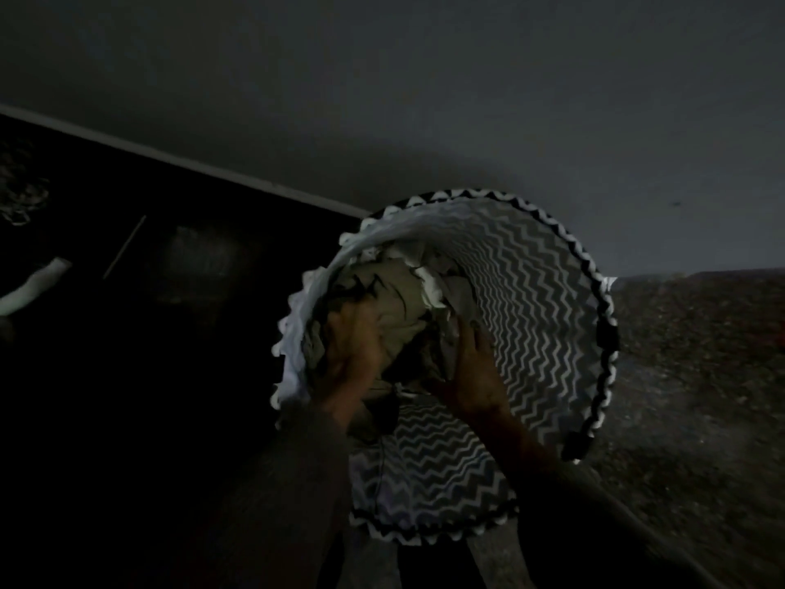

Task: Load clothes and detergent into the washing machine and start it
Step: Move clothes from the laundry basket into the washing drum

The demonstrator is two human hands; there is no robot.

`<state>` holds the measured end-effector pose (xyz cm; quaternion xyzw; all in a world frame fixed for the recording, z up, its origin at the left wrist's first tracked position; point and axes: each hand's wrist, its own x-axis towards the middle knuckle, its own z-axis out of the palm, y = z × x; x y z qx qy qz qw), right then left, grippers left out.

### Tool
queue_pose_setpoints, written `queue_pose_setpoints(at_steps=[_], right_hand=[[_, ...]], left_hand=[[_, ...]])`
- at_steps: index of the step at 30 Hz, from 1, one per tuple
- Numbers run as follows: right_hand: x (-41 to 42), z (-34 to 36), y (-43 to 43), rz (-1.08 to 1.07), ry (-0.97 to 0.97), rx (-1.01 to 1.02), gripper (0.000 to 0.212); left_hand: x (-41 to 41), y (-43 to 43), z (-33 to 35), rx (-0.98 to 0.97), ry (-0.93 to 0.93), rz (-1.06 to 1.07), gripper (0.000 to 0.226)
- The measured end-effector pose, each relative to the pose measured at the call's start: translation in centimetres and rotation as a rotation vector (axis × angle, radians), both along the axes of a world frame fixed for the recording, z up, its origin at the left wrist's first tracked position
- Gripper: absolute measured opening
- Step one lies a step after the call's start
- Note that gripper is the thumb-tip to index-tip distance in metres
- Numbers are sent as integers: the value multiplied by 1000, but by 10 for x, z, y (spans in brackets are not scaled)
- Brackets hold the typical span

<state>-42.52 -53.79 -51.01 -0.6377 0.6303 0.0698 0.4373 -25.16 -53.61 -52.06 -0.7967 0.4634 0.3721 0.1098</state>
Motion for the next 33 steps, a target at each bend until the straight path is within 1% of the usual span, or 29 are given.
queue_pose_setpoints(at_steps=[1, 4, 6, 8, 10, 12, 15, 16, 18, 20, 23, 25, 27, 29, 31, 33], right_hand=[[0, 8, -1, 0, -65, -49, 114], [3, 34, -10, 77, -179, -112, 131], [5, 52, -19, 139, -219, -192, 139], [7, 76, -27, 146, -248, -297, 141], [7, 98, -30, 131, -248, -400, 134], [6, 117, -31, 90, -206, -483, 121], [-1, 140, -28, -22, -187, -548, 99], [-4, 148, -27, -62, -198, -533, 93], [-6, 163, -22, -174, -247, -445, 84], [-7, 172, -15, -249, -304, -416, 76], [-9, 182, -4, -348, -362, -416, 60], [-8, 190, 1, -406, -378, -381, 62], [-8, 192, 7, -476, -407, -355, 66], [-7, 195, 14, -579, -381, -361, 64], [-3, 200, 20, -660, -325, -382, 62], [1, 207, 24, -734, -317, -383, 66]], left_hand=[[-1, 1, 18, -10, 11, 0, 43], [4, 7, 61, -260, 59, -93, 52], [8, 11, 85, -364, 169, -92, 56], [7, 13, 106, -461, 285, -102, 52], [7, 10, 124, -555, 373, -111, 49], [8, 3, 140, -620, 453, -151, 46], [6, -8, 164, -654, 504, -287, 39], [5, -10, 172, -676, 505, -337, 39], [3, -11, 184, -717, 485, -423, 43], [0, -7, 195, -734, 444, -469, 46], [-5, 3, 207, -787, 390, -436, 49], [-7, 11, 216, -856, 310, -399, 51], [-8, 23, 222, -950, 202, -321, 56], [-8, 41, 233, -1007, 77, -129, 60], [-11, 61, 245, -1048, -43, 35, 52], [-16, 81, 250, -1056, -69, 60, 42]])
